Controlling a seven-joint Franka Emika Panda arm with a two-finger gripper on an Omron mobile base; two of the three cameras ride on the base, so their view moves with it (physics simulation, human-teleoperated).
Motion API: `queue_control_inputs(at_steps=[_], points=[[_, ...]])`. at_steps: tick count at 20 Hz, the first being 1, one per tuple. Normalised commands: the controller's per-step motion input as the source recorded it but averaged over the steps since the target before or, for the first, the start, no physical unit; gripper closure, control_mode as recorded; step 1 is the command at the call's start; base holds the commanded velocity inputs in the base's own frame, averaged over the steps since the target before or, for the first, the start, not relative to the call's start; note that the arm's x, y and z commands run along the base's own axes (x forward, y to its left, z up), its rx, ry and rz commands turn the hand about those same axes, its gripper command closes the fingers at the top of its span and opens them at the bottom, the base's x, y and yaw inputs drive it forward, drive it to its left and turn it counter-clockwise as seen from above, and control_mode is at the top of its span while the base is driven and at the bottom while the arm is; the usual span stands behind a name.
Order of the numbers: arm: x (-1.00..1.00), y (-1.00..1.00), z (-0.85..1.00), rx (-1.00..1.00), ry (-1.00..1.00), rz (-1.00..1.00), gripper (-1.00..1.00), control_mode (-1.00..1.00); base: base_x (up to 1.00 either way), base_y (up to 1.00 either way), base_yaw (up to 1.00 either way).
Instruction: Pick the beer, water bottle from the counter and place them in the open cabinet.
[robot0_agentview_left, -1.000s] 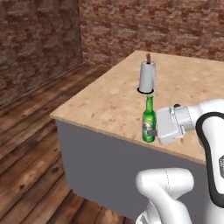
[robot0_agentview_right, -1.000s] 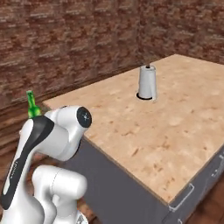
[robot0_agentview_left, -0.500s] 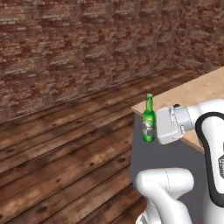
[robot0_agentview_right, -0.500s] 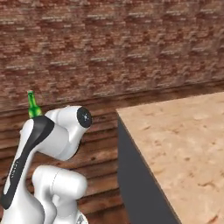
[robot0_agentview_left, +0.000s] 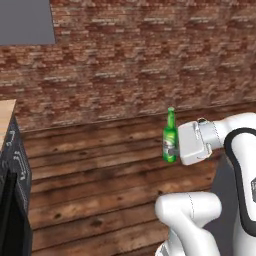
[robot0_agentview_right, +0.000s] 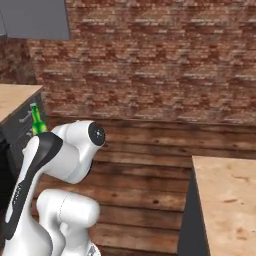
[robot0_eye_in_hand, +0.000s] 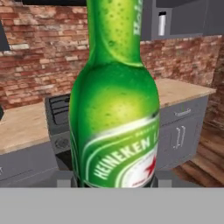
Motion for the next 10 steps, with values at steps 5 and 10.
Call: queue_control_inputs(at_steps=[5, 10], points=[[0.00, 0.00, 0.00, 0.00, 0.00, 0.00, 1.00, 1.00, 0.81, 0.13, 0.51], [0.00, 0.00, 0.00, 0.00, 0.00, 0.00, 1.00, 1.00, 0.71, 0.16, 0.17]])
